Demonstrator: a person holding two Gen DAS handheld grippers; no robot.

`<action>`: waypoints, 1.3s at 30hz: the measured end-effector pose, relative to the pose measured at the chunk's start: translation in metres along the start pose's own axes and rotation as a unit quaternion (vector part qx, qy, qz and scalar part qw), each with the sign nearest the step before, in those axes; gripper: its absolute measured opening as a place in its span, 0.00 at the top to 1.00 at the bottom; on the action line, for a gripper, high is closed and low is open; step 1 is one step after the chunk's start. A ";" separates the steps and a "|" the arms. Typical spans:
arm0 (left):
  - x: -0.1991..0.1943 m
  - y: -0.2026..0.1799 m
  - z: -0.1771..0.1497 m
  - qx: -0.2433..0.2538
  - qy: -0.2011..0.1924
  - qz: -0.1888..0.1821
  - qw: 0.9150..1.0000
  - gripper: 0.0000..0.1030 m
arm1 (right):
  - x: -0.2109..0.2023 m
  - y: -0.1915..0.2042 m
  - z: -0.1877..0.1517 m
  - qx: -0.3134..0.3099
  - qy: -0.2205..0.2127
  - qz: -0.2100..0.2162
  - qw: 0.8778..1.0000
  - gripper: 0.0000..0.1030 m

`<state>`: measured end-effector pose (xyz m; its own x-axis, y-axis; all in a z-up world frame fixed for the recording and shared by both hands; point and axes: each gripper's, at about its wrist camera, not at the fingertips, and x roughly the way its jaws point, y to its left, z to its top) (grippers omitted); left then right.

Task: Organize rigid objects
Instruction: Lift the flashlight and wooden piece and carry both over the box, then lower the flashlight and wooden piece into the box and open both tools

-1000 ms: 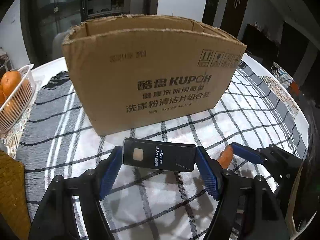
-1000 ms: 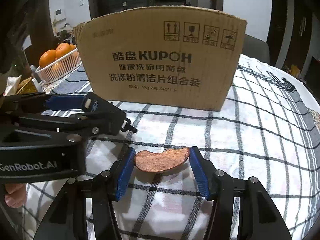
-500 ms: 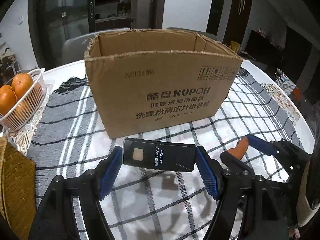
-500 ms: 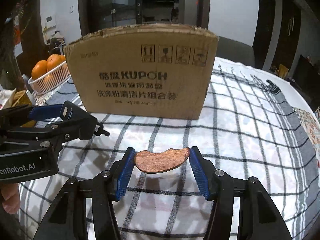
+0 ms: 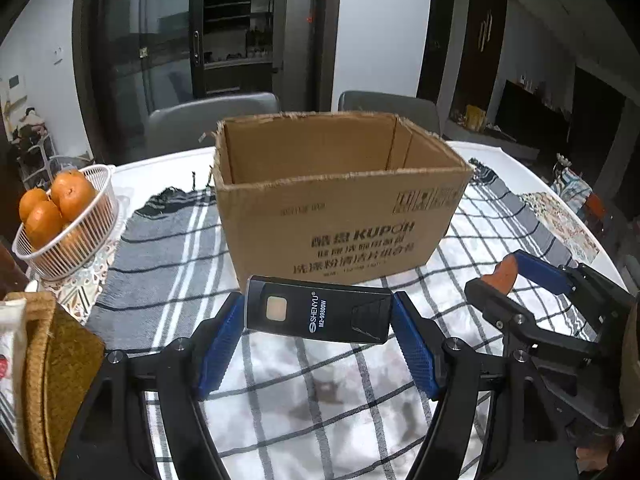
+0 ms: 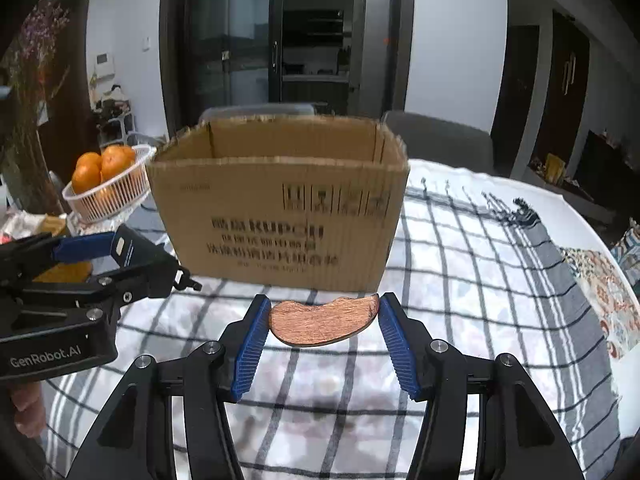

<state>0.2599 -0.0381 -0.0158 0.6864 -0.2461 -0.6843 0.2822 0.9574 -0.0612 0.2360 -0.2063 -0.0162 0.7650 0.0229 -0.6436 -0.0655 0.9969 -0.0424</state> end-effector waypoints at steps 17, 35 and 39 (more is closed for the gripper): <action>-0.036 0.005 0.030 0.002 -0.050 0.003 0.999 0.30 | -0.031 0.005 0.044 0.004 -0.061 0.001 0.998 0.45; -0.051 0.007 0.075 0.010 -0.088 0.002 0.996 0.30 | -0.047 0.005 0.091 -0.003 -0.110 0.005 0.994 0.45; -0.047 0.010 0.086 0.007 -0.087 -0.005 0.996 0.30 | -0.045 0.006 0.103 -0.006 -0.114 0.006 0.993 0.45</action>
<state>0.2880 -0.0301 0.0781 0.7888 -0.2785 -0.5480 0.2971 0.9532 -0.0568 0.2671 -0.1940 0.0908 0.8894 0.0528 -0.4540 -0.0828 0.9955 -0.0465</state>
